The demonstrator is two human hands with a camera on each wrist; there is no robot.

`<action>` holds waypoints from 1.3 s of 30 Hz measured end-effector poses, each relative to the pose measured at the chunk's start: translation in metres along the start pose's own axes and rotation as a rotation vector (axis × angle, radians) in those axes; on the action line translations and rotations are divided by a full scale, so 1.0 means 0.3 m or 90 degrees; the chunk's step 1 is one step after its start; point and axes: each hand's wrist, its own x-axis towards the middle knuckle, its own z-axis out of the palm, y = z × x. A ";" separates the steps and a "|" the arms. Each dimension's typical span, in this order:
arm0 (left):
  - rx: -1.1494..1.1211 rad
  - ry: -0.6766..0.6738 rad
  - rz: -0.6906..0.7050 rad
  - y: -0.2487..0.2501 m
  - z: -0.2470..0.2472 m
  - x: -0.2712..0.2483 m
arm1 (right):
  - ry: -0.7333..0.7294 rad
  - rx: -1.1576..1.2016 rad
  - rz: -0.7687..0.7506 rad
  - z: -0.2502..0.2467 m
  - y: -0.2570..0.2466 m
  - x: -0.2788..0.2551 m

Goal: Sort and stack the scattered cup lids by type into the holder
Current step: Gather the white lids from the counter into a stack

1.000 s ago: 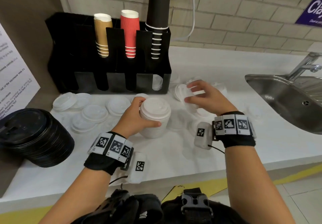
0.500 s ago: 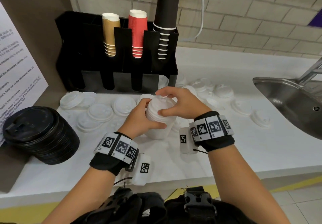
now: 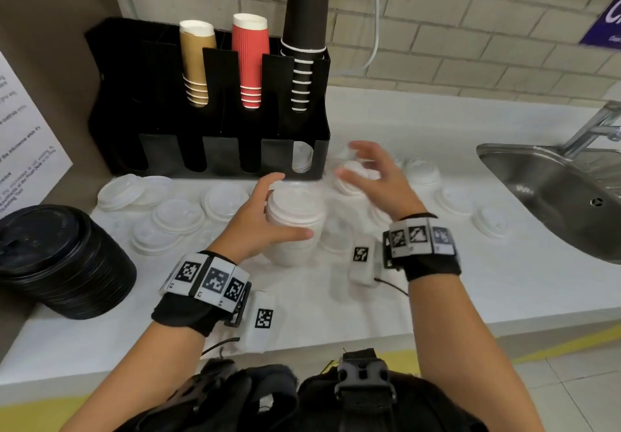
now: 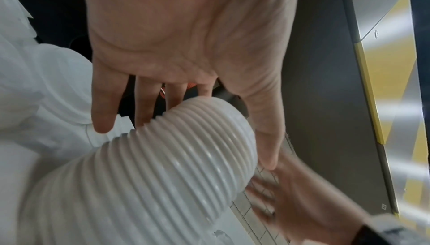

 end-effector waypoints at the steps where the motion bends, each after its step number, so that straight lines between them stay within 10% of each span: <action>1: 0.005 0.001 0.004 0.003 -0.001 0.000 | 0.081 0.000 0.055 -0.055 0.041 0.022; 8: 0.017 0.025 0.008 0.011 0.000 0.012 | 0.169 -0.378 0.470 -0.370 0.297 0.101; 15: 0.010 0.053 0.007 0.006 0.014 0.007 | -0.016 -0.629 0.444 -0.406 0.371 0.062; 24: 0.008 0.067 -0.001 0.025 0.026 0.003 | 0.012 -0.456 0.381 -0.444 0.319 0.065; 30: 0.000 0.074 -0.004 0.024 0.028 -0.006 | -0.240 -0.492 0.433 -0.406 0.324 0.033; 39: -0.007 0.070 -0.005 0.022 0.032 -0.010 | -0.199 -0.575 0.373 -0.334 0.252 -0.003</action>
